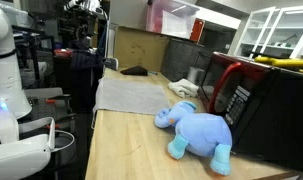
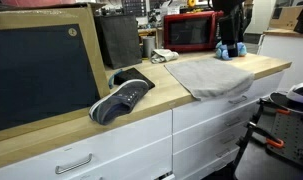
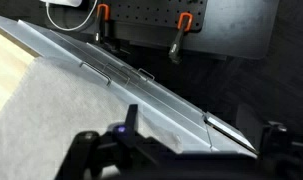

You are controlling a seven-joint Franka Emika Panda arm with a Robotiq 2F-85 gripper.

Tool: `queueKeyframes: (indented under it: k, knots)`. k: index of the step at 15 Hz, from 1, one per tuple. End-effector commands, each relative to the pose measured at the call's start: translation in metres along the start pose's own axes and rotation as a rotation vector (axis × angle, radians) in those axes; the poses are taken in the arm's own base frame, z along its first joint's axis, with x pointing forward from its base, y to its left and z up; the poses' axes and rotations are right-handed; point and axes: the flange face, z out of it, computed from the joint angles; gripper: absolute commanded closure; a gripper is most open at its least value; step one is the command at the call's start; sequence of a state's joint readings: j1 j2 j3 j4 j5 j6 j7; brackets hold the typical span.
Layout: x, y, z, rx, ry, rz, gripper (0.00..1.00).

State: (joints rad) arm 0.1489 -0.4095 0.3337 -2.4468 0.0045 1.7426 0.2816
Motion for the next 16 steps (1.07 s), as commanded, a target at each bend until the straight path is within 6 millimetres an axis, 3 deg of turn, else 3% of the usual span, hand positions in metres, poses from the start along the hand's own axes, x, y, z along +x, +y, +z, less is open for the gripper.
queueKeyframes:
  k: [1, 9, 12, 16]
  knots:
    - [0.0, 0.0, -0.001, 0.0, -0.001, 0.0, 0.0]
    - [0.0, 0.0, -0.001, 0.0, 0.0, 0.0, 0.0]
    - [0.018, 0.006, -0.002, 0.012, -0.008, 0.004, 0.0]
    - [0.066, 0.041, 0.013, 0.032, -0.005, 0.051, 0.0]
